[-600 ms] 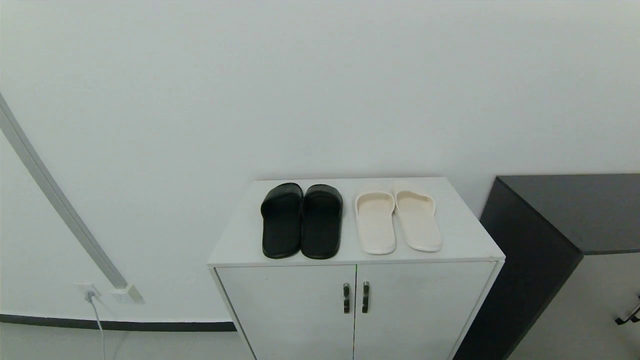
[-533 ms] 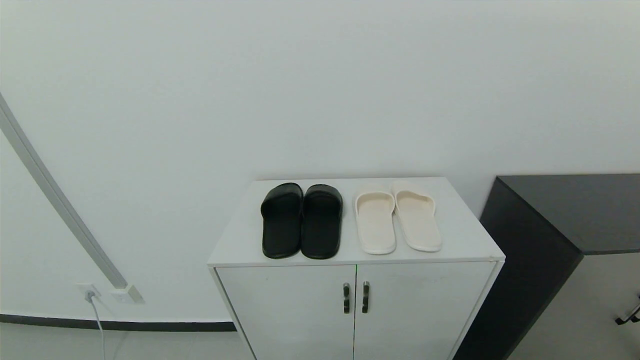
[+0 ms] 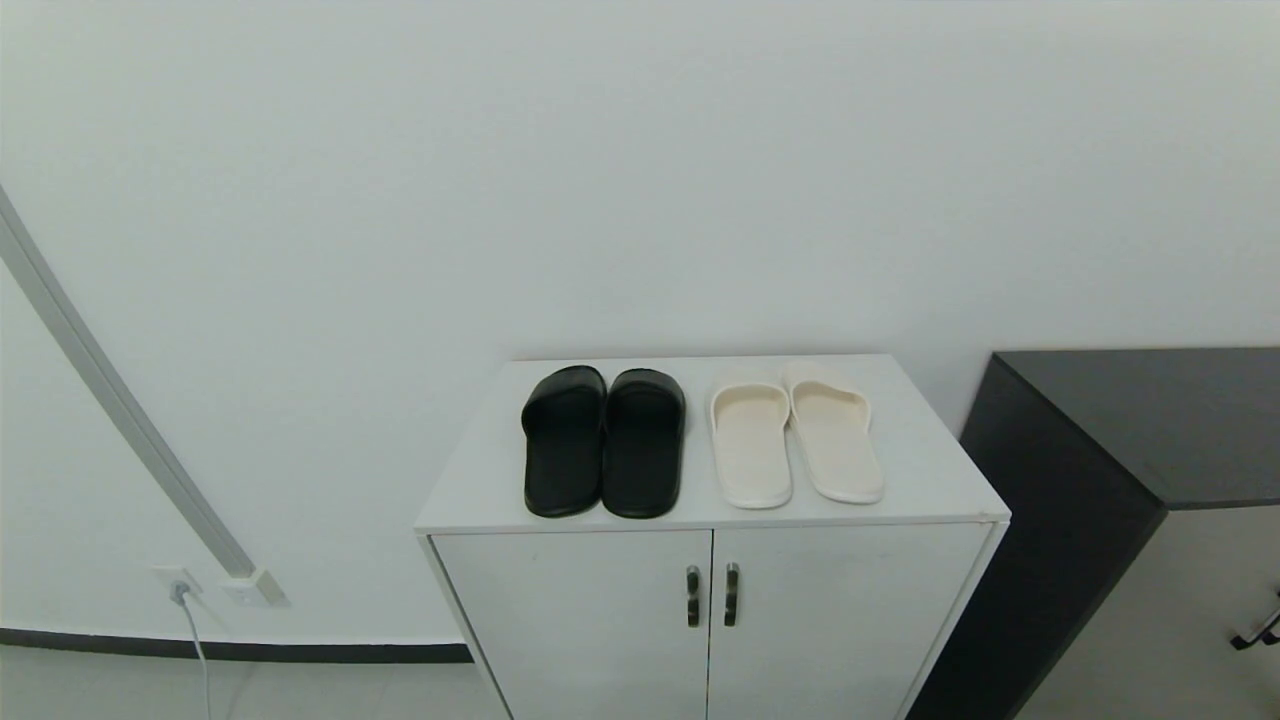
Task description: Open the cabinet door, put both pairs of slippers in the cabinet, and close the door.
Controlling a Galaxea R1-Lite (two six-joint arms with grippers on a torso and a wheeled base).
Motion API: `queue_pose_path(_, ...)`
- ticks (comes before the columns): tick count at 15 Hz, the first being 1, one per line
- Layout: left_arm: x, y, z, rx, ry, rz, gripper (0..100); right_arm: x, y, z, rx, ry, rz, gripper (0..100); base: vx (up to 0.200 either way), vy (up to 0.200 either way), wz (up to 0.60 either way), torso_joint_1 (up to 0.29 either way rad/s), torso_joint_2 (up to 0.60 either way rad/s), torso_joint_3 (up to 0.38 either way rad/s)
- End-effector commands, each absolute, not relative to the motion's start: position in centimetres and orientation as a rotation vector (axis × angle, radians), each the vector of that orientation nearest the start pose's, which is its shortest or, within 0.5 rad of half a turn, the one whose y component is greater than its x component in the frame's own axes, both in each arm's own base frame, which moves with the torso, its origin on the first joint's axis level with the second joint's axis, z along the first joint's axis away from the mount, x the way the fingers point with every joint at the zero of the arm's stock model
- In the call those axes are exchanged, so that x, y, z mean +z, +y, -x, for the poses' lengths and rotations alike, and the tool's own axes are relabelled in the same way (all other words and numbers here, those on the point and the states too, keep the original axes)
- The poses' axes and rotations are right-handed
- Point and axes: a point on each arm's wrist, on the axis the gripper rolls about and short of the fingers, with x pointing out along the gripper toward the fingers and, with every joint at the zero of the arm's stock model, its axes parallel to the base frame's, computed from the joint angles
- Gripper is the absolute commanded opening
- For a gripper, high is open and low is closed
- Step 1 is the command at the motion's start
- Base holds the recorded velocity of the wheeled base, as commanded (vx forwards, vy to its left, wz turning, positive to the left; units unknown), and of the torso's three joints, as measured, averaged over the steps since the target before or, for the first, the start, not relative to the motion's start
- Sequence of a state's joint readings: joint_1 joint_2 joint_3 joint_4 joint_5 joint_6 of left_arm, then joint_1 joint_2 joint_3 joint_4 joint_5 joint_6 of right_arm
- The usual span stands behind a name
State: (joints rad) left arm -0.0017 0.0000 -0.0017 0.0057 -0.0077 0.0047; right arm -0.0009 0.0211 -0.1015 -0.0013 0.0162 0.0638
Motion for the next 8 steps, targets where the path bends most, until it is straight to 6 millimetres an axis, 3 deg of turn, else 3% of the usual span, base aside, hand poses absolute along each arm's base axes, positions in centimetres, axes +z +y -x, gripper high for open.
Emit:
queue_pose_path(1, 7.5, 0.0, 2.3, -0.009, 0.005, -0.005, 0, 15.4, 0.1, 2.7, 0.044, -0.039, -0.124, 100, 0.0, 0.0, 0.0, 0.0, 0.0, 0.0)
queue_pose_path(3, 7.5, 0.0, 2.3, -0.006, 0.005, 0.0, 0, 12.5, 0.2, 1.5, 0.12, 0.137, -0.023, 100, 0.0, 0.0, 0.0, 0.0, 0.0, 0.0)
queue_pose_path(8, 7.5, 0.0, 2.3, -0.006, 0.005, 0.0, 0, 12.7, 0.5, -1.7, 0.221, 0.329, -0.047, 100, 0.0, 0.0, 0.0, 0.0, 0.0, 0.0)
